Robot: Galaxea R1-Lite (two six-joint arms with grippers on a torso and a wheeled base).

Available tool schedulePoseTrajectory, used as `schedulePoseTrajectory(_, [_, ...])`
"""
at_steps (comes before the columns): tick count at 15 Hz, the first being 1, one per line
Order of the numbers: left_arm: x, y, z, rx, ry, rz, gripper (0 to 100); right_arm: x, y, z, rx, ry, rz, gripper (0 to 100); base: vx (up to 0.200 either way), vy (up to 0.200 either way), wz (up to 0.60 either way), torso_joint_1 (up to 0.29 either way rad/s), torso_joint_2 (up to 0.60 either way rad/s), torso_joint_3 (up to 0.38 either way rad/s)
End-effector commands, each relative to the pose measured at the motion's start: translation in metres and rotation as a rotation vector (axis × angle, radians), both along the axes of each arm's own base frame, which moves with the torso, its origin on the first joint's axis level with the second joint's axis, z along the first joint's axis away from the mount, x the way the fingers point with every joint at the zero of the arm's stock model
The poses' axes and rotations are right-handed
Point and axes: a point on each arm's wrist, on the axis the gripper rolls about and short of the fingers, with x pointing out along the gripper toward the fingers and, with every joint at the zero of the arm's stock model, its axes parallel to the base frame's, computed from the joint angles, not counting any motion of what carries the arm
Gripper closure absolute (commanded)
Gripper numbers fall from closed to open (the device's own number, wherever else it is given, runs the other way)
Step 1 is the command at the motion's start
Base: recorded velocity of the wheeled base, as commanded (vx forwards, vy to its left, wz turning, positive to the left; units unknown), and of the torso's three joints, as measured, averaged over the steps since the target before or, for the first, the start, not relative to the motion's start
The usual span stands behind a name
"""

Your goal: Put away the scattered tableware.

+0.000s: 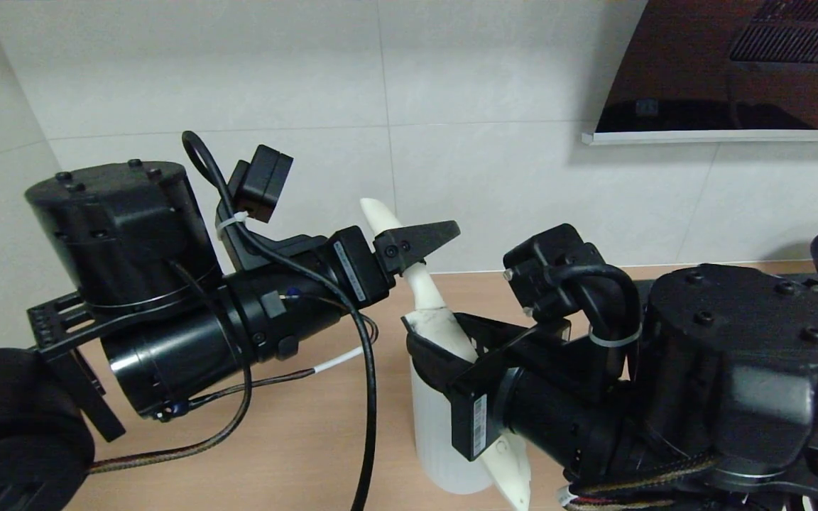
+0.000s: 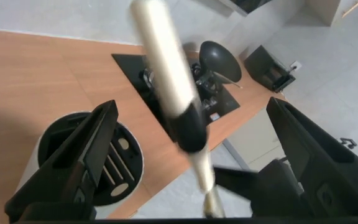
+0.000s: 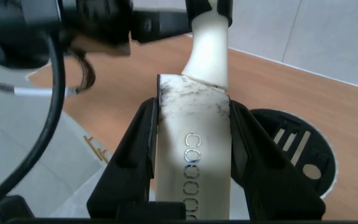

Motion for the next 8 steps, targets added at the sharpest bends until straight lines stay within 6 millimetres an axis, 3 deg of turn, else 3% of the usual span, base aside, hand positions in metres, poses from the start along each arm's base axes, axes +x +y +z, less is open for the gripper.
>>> schedulePoseTrajectory(1, [-0.0008, 0.0003, 0.0010, -0.002, -0.004, -0.001, 0, -0.0002, 0.0015, -0.0021, -0.005, 0.004, 0.003, 100, 0.000, 0.000, 0.00, 0.000, 0.00, 0.000])
schedulePoseTrajectory(2, [-0.0008, 0.0003, 0.0010, -0.003, -0.003, -0.001, 100, -0.0002, 0.0016, -0.0017, -0.004, 0.003, 0.003, 100, 0.000, 0.000, 0.00, 0.000, 0.00, 0.000])
schedulePoseTrajectory(8, [-0.0027, 0.0000, -0.0023, 0.006, 0.003, -0.013, 100, -0.0013, -0.0007, 0.0022, 0.008, -0.004, 0.001, 100, 0.000, 0.000, 0.00, 0.000, 0.00, 0.000])
